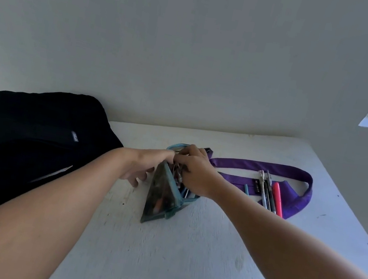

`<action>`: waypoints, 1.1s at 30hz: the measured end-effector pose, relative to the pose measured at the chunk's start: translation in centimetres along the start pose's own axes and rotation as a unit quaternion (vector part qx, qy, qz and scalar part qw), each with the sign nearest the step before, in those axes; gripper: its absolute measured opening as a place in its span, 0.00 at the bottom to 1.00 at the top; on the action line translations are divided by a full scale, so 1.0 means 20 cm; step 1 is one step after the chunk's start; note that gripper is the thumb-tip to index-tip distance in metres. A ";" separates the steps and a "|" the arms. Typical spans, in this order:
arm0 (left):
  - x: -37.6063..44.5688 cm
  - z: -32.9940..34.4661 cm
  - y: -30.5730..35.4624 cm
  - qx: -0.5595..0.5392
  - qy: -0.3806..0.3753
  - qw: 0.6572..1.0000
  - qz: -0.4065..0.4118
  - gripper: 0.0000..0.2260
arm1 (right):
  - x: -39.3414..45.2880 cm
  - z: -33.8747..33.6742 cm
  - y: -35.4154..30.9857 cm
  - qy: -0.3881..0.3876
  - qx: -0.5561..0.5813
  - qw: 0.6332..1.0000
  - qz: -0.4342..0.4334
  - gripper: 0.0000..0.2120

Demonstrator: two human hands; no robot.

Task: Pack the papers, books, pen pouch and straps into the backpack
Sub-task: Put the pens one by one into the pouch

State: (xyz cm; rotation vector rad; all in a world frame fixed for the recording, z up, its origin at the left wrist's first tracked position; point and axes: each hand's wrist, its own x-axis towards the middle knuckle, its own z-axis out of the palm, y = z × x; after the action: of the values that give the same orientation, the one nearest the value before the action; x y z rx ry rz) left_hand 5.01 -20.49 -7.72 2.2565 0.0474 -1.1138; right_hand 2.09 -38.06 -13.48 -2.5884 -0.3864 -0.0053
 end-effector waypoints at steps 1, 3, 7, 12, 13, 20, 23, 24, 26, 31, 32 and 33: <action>0.00 0.01 0.01 0.009 0.000 1.000 -0.005 0.39 | -0.01 0.00 0.00 0.032 0.045 0.998 0.011 0.25; 0.00 0.02 0.04 0.029 0.002 0.999 -0.024 0.40 | -0.04 -0.01 0.01 0.096 0.140 0.985 0.033 0.20; 0.00 0.04 0.07 0.042 0.014 0.998 -0.053 0.39 | -0.14 -0.06 0.09 0.157 0.153 0.974 0.064 0.12; 0.02 0.08 0.12 0.079 0.014 0.994 -0.079 0.39 | -0.31 -0.19 0.25 0.190 0.073 0.962 0.183 0.08; 0.03 0.09 0.13 0.085 0.018 0.993 -0.080 0.39 | -0.35 -0.22 0.28 0.182 0.042 0.959 0.215 0.10; 0.08 0.11 0.13 0.119 0.035 0.990 -0.073 0.41 | -0.52 -0.28 0.36 -0.024 -0.198 0.928 0.316 0.26; 0.08 0.11 0.13 0.122 0.031 0.989 -0.075 0.41 | -0.53 -0.25 0.34 -0.023 -0.178 0.931 0.319 0.21; 0.08 0.11 0.13 0.123 0.031 0.989 -0.075 0.40 | -0.52 -0.24 0.32 -0.019 -0.157 0.935 0.318 0.19; 0.07 0.12 0.14 0.126 0.028 0.989 -0.074 0.39 | -0.53 -0.22 0.28 0.011 -0.110 0.944 0.312 0.16; 0.07 0.14 0.14 0.118 0.038 0.989 -0.079 0.35 | -0.54 -0.27 0.24 0.136 -0.047 0.929 0.340 0.13; 0.07 0.15 0.14 0.115 0.040 0.990 -0.077 0.34 | -0.54 -0.29 0.26 0.143 -0.041 0.925 0.349 0.13; 0.07 0.15 0.14 0.114 0.042 0.990 -0.075 0.33 | -0.56 -0.30 0.29 0.150 -0.035 0.920 0.359 0.12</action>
State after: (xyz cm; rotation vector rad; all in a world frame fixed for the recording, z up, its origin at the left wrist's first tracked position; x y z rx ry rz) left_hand 4.62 -24.69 -8.67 2.5392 0.1312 -1.1513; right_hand -6.64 -48.79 -12.04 -2.5878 0.6912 -0.1558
